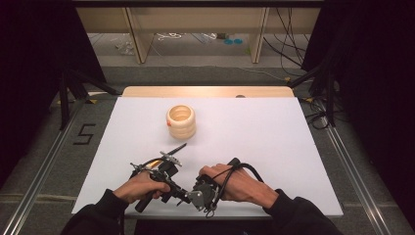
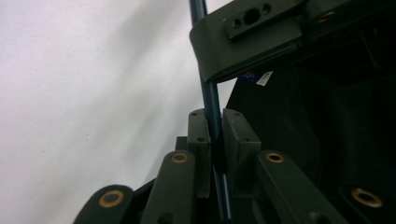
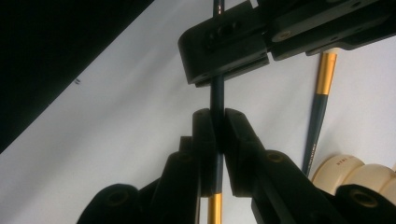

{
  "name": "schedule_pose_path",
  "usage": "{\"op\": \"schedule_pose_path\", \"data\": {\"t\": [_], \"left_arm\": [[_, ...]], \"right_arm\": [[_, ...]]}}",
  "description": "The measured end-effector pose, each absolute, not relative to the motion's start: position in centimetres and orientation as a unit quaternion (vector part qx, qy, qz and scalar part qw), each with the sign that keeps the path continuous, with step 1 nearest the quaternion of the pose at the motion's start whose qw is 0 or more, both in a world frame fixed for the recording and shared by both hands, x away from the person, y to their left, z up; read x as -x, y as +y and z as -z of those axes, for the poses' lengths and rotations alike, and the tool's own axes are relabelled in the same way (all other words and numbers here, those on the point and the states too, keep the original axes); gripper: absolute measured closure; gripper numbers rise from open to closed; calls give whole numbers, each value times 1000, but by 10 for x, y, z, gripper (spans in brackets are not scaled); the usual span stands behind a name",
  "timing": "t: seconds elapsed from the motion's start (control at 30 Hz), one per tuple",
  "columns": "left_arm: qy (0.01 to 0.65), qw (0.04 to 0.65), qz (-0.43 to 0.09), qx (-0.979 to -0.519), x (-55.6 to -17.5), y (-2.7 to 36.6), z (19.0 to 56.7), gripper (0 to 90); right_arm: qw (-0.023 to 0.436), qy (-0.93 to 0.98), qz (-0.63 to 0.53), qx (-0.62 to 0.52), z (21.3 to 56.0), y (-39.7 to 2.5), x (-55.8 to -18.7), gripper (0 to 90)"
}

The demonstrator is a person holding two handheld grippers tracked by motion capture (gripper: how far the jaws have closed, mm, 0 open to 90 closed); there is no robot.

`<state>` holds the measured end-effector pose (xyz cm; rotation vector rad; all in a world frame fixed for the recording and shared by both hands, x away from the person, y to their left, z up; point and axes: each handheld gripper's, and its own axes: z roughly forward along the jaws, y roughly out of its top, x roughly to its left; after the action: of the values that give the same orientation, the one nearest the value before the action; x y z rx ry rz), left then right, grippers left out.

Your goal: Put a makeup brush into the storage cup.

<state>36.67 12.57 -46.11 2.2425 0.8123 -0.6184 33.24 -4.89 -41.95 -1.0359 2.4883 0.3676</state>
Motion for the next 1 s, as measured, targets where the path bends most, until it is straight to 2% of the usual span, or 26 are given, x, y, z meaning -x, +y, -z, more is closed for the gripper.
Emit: {"op": "schedule_pose_path", "data": {"t": [0.43,0.7,0.87,0.9,1.0], "left_arm": [[317,335,218,-860,-367,127,459,844],[334,363,178,-852,-371,135,453,845],[360,412,131,-827,-374,141,450,844],[360,416,123,-826,-376,143,449,845],[373,437,96,-813,-379,148,446,844]], "right_arm": [[208,901,-133,356,417,-50,-332,820],[233,915,-191,267,390,-62,-343,609],[275,913,-269,133,372,-77,-358,481],[269,913,-298,76,366,-84,-362,457],[276,894,-352,20,359,-94,-373,414]]}}
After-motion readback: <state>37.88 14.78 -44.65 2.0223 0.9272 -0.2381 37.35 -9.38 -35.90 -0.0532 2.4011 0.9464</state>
